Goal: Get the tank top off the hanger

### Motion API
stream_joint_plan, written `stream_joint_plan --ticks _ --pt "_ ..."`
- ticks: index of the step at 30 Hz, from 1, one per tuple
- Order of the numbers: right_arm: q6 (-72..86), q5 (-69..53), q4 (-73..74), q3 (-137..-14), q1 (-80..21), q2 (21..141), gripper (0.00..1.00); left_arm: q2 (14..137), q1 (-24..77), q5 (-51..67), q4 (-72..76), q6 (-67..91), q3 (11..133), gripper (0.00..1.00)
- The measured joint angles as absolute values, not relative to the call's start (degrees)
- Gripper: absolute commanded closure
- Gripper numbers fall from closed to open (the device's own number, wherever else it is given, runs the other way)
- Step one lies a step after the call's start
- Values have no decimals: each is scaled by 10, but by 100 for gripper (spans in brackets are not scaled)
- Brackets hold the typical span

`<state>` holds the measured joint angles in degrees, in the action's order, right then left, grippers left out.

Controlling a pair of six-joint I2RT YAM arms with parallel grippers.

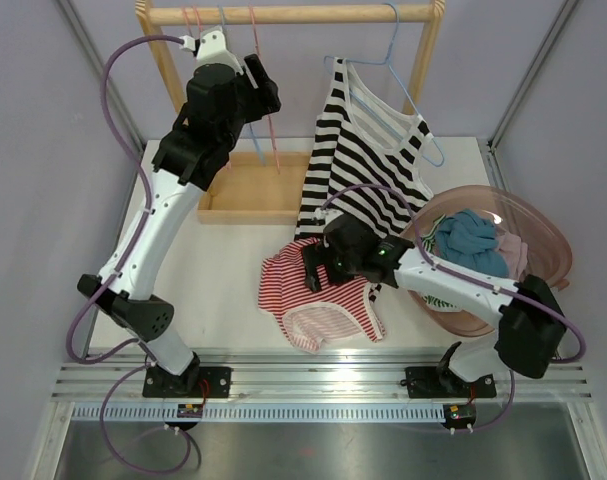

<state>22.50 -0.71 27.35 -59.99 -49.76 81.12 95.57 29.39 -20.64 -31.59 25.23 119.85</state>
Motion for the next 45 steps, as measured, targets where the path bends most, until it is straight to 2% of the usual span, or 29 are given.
stream_joint_plan --ticks 8,10,12,13,16,18,19,24,31,39,45 --pt "228 68 273 -637 -551 952 0 823 294 -155 -299 254 1141 1" --pt "229 82 267 -638 -553 985 7 771 294 -148 -289 253 1101 1" --pt "232 93 260 -638 -554 1017 19 721 294 -145 -277 253 1061 1" --pt "233 96 256 -638 -554 1029 38 696 294 -145 -274 251 1041 1" --pt "235 107 245 -638 -554 1037 70 632 294 -148 -269 244 996 1" --pt "238 110 235 -637 -555 1037 79 597 294 -154 -267 237 967 1" --pt "239 111 233 -637 -555 1036 98 581 294 -158 -267 234 951 1" --pt "239 119 237 -637 -555 1010 100 538 293 -180 -278 223 896 1" --pt "224 142 295 -661 -555 889 100 483 293 -204 -315 220 802 1" --pt "192 175 368 -775 -555 783 100 445 293 -230 -345 208 779 1" --pt "170 268 458 -891 -555 720 100 443 293 -230 -363 205 779 1"
